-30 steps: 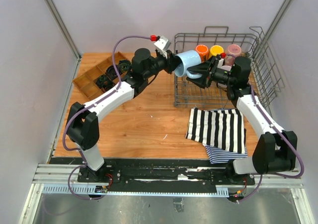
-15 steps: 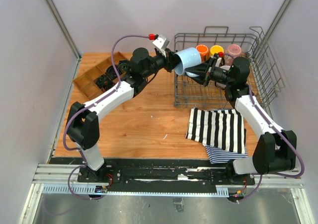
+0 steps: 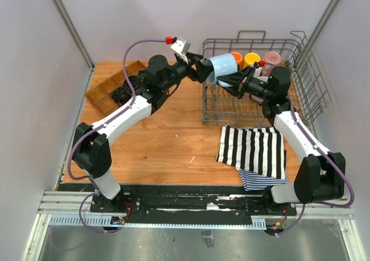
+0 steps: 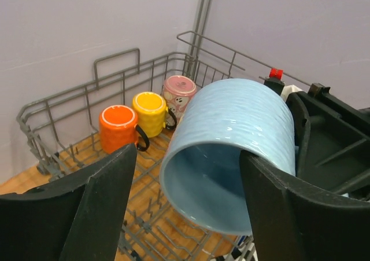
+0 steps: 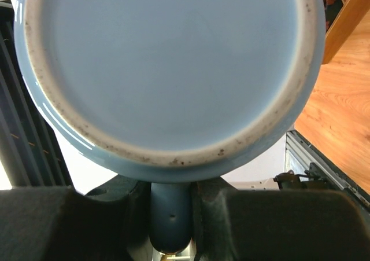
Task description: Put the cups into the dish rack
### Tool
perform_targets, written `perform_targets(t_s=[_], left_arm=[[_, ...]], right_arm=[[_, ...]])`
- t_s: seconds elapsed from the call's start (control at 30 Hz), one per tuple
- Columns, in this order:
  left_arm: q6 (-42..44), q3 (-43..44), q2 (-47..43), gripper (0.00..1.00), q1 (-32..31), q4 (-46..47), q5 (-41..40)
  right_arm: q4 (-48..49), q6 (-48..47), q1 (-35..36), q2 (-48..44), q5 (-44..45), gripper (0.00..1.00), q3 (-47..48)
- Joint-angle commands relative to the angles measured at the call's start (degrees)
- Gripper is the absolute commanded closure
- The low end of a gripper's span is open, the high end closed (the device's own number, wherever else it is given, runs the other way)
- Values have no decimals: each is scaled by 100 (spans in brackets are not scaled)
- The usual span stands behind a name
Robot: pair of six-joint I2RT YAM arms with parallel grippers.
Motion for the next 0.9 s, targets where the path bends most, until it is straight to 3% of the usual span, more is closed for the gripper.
perform_targets(t_s=[0.0, 0.27, 0.5, 0.67, 0.87], left_arm=[[-76, -227, -484, 20, 14, 392, -169], [-179, -651, -925, 14, 152, -228, -358], [-1068, -631, -941, 13, 711, -1376, 97], [-1145, -983, -1098, 13, 821, -1516, 229], [-1134, -1148, -1185, 13, 885, -1652, 241]], right_arm=[[437, -341, -66, -153, 119, 99, 127], [-545, -1375, -486, 65, 46, 99, 504], [-3145, -3750, -563, 440, 305, 99, 1702], [-4740, -5478, -563, 767, 1018, 99, 2518], [-5764, -7151, -517, 969, 2278, 99, 3078]])
